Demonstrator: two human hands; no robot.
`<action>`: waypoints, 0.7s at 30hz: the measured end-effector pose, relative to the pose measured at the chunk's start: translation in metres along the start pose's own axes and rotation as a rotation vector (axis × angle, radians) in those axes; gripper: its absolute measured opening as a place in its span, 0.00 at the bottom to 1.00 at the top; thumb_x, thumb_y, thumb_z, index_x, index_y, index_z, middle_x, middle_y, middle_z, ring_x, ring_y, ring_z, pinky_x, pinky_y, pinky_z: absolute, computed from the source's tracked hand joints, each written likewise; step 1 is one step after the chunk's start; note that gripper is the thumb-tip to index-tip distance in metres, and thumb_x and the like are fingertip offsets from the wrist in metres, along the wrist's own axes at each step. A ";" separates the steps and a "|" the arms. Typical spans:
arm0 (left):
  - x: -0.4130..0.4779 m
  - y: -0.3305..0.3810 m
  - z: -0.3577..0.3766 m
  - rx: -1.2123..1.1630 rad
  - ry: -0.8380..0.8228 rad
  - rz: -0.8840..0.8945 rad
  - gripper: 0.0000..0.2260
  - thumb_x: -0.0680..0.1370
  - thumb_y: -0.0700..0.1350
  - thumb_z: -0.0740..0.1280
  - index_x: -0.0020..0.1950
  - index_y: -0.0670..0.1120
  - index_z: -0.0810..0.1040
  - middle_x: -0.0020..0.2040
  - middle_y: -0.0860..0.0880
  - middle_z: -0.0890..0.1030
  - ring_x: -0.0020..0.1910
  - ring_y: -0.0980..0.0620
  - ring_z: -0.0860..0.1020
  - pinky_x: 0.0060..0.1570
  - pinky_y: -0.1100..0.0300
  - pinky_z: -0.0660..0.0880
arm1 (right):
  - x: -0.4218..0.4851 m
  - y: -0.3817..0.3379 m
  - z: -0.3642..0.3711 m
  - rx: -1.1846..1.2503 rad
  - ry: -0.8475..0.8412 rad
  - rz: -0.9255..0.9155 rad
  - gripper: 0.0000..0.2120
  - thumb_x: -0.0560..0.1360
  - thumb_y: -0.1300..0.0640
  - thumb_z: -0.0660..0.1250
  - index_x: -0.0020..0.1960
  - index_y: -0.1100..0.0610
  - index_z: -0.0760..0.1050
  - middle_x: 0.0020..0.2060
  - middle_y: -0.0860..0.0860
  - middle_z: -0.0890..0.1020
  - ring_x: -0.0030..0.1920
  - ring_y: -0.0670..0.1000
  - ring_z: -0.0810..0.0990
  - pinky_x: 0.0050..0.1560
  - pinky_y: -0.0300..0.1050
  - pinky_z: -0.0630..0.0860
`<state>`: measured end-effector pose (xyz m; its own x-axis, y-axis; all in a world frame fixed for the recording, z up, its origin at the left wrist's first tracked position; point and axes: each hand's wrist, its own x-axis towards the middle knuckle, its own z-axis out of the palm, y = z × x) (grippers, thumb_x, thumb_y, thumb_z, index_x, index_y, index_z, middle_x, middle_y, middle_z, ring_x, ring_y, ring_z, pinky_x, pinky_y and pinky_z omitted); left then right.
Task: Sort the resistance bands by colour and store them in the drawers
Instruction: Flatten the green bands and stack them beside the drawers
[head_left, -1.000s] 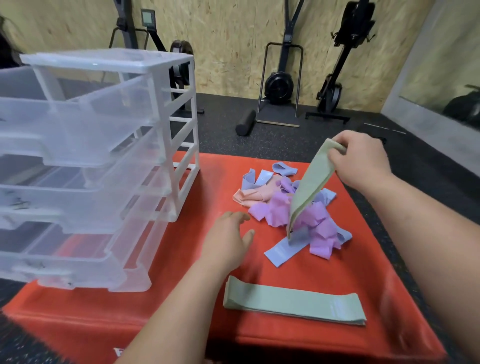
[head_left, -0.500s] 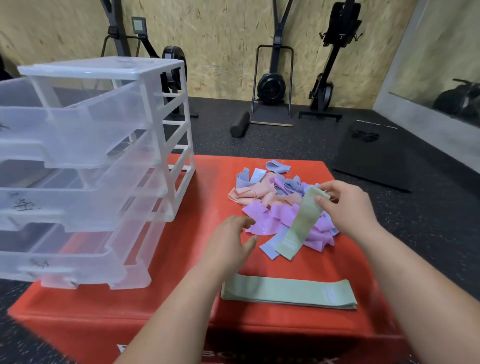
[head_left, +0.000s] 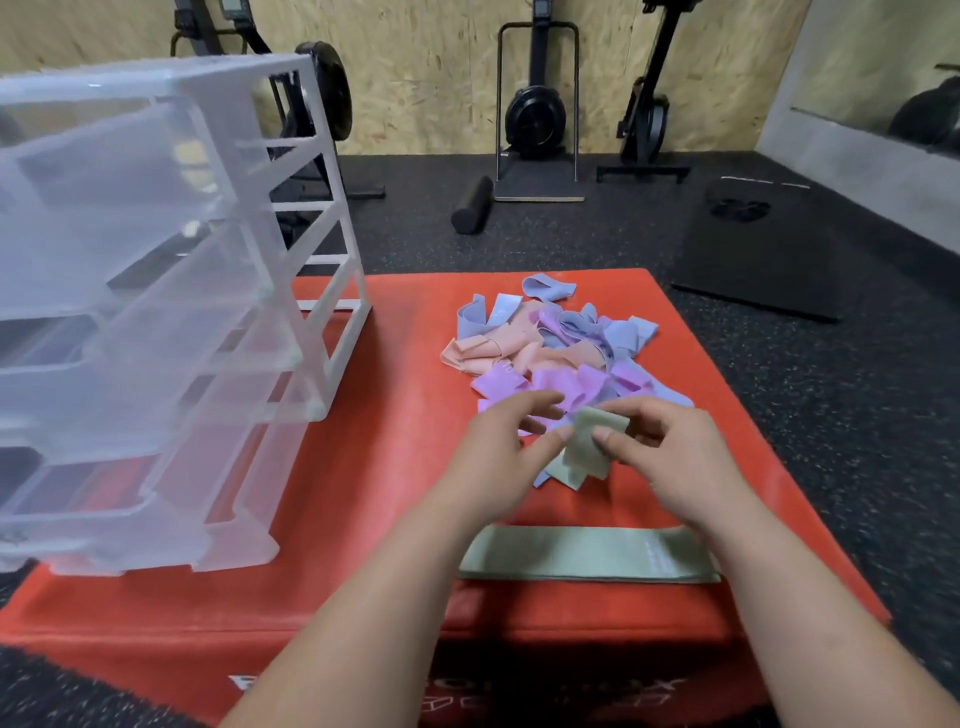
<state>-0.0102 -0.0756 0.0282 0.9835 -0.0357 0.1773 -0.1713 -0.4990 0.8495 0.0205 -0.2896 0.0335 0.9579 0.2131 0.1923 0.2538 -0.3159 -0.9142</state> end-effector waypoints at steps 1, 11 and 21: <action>0.002 0.004 0.001 -0.035 0.015 0.010 0.12 0.82 0.51 0.72 0.65 0.53 0.83 0.55 0.58 0.85 0.54 0.60 0.82 0.52 0.67 0.77 | 0.000 -0.003 0.001 0.012 -0.033 -0.017 0.12 0.74 0.62 0.78 0.54 0.50 0.85 0.41 0.50 0.88 0.41 0.53 0.85 0.48 0.48 0.81; 0.016 0.003 -0.007 -0.263 0.131 -0.017 0.02 0.81 0.43 0.73 0.54 0.48 0.85 0.42 0.49 0.85 0.40 0.51 0.82 0.51 0.40 0.82 | 0.013 0.003 0.008 -0.002 -0.200 0.007 0.10 0.76 0.58 0.77 0.56 0.53 0.82 0.43 0.51 0.88 0.46 0.49 0.86 0.52 0.44 0.79; -0.001 0.008 -0.017 -0.227 0.052 -0.010 0.01 0.81 0.45 0.74 0.51 0.49 0.85 0.46 0.42 0.86 0.44 0.39 0.82 0.53 0.36 0.80 | 0.003 -0.004 0.017 -0.178 -0.139 -0.194 0.05 0.80 0.53 0.72 0.54 0.44 0.82 0.40 0.41 0.83 0.36 0.43 0.77 0.41 0.43 0.76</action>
<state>-0.0136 -0.0650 0.0436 0.9819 0.0158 0.1886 -0.1759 -0.2918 0.9402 0.0200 -0.2719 0.0320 0.8651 0.4056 0.2951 0.4612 -0.4117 -0.7860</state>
